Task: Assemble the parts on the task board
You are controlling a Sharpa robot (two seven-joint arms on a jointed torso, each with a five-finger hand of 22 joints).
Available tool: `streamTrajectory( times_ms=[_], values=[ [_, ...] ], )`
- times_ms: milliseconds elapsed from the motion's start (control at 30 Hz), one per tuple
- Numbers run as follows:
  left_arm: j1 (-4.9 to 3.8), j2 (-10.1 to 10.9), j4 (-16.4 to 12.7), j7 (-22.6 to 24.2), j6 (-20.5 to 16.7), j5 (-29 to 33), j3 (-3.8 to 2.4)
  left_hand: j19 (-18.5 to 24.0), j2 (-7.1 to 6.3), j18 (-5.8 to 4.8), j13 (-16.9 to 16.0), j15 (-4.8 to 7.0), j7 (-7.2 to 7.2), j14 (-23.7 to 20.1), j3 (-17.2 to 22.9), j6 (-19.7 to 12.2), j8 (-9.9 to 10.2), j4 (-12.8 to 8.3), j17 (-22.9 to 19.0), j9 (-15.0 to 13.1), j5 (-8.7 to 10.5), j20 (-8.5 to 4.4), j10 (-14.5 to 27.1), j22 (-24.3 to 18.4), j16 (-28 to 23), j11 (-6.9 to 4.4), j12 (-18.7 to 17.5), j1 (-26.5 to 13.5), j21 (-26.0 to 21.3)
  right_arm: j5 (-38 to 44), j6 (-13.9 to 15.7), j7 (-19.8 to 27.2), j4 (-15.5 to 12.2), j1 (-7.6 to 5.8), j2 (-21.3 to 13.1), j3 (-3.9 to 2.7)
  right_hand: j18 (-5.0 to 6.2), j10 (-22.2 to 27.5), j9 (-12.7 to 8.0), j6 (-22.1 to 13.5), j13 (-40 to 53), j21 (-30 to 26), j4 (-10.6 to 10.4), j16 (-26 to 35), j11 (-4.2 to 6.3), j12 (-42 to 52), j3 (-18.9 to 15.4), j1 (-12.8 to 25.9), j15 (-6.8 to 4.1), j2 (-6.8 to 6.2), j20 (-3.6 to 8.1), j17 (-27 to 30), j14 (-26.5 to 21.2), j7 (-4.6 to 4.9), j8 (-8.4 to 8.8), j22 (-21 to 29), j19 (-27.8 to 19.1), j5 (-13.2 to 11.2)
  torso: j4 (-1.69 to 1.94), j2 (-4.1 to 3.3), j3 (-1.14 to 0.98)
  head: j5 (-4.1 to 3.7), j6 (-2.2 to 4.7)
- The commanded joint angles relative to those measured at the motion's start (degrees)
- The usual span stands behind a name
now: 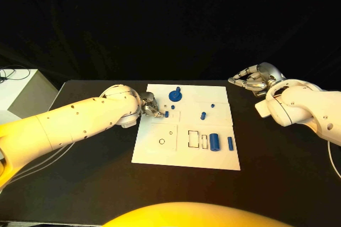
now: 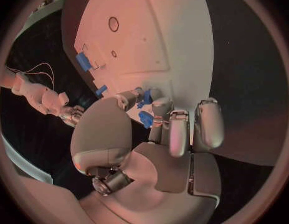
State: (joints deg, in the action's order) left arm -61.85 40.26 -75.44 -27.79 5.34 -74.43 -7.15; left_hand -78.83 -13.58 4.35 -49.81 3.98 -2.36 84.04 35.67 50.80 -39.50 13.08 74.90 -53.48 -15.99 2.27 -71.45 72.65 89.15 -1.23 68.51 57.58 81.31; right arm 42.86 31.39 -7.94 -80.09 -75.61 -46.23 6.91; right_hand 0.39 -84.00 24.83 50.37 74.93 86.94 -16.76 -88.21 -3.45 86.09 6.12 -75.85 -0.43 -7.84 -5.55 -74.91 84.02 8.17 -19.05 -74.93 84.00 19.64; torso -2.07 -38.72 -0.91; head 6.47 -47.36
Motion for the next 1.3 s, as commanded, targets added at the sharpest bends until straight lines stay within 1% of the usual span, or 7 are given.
streamTrajectory(
  times_ms=[33,200,600,1033,1300],
  values=[
    [0.55,0.3,0.3,-1.1,2.1,-0.7,0.37,-0.1,-0.50,-0.33,0.0,0.24,-0.39,5.5,-1.1,0.1,0.1,0.3,13.9,0.1,-0.09,-0.06,0.2,0.0,0.2,0.09,0.0,0.2,-0.2,0.3,-0.4,0.4,-0.1,0.02,-0.1,-0.02,0.48,-0.8,0.1,-0.5,9.9,-0.3,0.1,0.4,-0.13,-0.2,0.4,0.5,-0.25,-0.03,0.33,-9.2,4.6,0.03,-0.23,-12.7,4.6,0.3,0.00,-0.01,0.02,-0.03,-0.04],
    [0.55,0.5,0.1,-1.1,2.1,-0.7,0.36,0.0,-0.66,-0.30,0.2,0.18,-0.46,5.5,-3.1,0.1,0.1,1.2,13.7,0.2,-0.11,-0.03,0.4,-0.1,0.1,0.16,-0.1,0.6,-0.3,0.3,-0.4,0.4,-0.1,0.02,-0.1,-0.02,0.50,-0.8,0.1,-0.5,9.9,-0.4,0.1,0.4,-0.14,-0.2,0.4,0.7,-0.24,-0.01,0.33,-9.1,4.6,0.04,-0.21,-12.6,4.5,0.4,0.00,-0.01,0.03,-0.08,0.01],
    [0.55,0.8,0.0,-1.1,2.0,-1.2,0.35,0.0,-0.60,-0.30,0.2,0.17,-0.45,5.5,-3.5,0.0,0.1,1.3,13.7,0.3,-0.14,-0.02,0.5,-0.1,0.1,0.15,0.0,0.8,-0.3,0.3,-0.3,0.4,-0.1,0.03,-0.2,-0.02,0.50,-0.8,0.1,-0.5,9.9,-0.4,0.1,0.4,-0.14,-0.2,0.4,0.7,-0.24,-0.01,0.33,-9.1,4.6,0.04,-0.21,-12.6,4.5,0.4,0.02,0.00,-0.02,-0.05,0.06],
    [0.55,0.6,-0.1,-1.1,1.8,-0.6,0.35,0.1,-0.54,-0.28,0.4,0.15,-0.48,5.4,-4.6,0.0,0.1,1.8,13.6,0.4,-0.14,0.00,0.6,-0.2,0.1,0.18,-0.1,1.5,-0.4,0.3,-0.4,0.4,-0.1,0.03,-0.2,-0.02,0.49,-0.8,0.2,-0.6,9.9,-0.4,0.1,0.4,-0.14,-0.2,0.5,0.8,-0.24,-0.05,0.33,-9.2,4.6,0.04,-0.20,-12.7,4.5,0.4,-0.04,0.01,-0.09,0.03,0.04],
    [0.56,0.8,-0.1,-1.0,1.7,0.6,0.34,0.2,-0.44,-0.23,0.5,0.15,-0.47,5.4,-4.7,0.0,0.1,1.9,13.6,0.4,-0.17,0.01,0.7,-0.4,0.0,0.18,-0.2,1.7,-0.5,0.3,-0.4,0.3,-0.1,0.04,-0.3,-0.02,0.49,-0.8,0.2,-0.6,9.9,-0.4,0.1,0.4,-0.14,-0.2,0.5,0.8,-0.24,-0.05,0.33,-9.2,4.6,0.04,-0.20,-12.7,4.5,0.4,-0.06,-0.02,-0.04,-0.11,0.12]
  ],
)
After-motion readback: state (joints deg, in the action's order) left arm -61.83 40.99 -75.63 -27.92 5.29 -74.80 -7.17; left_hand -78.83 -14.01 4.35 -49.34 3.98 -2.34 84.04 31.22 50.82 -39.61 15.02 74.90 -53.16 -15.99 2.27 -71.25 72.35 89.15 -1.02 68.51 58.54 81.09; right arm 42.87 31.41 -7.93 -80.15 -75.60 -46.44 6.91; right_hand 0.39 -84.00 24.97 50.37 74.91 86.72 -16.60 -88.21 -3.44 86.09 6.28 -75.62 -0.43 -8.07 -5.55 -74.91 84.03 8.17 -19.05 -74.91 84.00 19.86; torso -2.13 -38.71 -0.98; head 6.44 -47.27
